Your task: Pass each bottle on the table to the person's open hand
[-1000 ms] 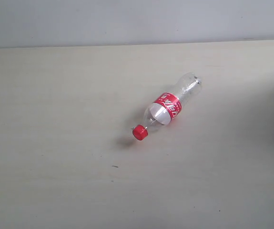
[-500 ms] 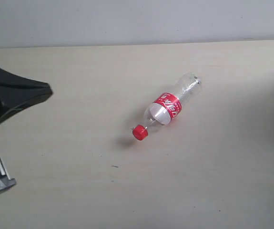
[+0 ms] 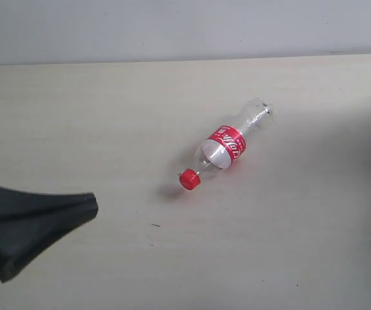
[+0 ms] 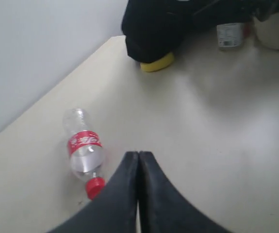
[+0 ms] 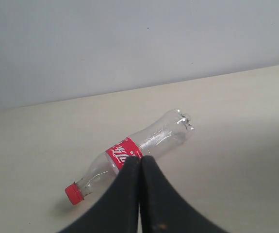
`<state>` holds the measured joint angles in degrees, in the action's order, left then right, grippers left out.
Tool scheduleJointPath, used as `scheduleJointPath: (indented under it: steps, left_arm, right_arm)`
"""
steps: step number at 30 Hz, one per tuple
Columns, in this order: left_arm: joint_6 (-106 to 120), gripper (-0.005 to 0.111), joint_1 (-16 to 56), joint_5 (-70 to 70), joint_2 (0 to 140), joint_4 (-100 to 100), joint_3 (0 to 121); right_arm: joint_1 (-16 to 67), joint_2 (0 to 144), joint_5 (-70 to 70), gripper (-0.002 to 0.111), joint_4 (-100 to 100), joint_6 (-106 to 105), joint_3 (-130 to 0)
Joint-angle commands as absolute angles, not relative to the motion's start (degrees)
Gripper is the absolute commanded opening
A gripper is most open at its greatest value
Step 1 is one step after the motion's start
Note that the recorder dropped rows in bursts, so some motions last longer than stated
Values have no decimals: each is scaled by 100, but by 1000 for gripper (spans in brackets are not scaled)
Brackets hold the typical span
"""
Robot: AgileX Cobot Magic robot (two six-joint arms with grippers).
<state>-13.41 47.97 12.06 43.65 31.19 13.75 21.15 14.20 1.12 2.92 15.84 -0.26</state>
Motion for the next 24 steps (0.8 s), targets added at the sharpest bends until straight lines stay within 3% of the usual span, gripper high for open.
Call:
scheduleJointPath:
  steps: [1,9,15,24]
  left_arm:
    - [-1293,0,4789,2542,4310,2809,718]
    - [1521,0,4789,3020,4310,-497,183]
    - [633,0,4799,3902,4310,489,0]
    - [0,0,4799,3597,4310,1159,0]
  right_arm:
    - [2098,1400,99,0,281,1571,0]
    - [2098,1400,99,0,281,1571,0]
    - [2098,1400,99,0,281,1571,0]
    - [2098,1400,99,0,281,1571,0]
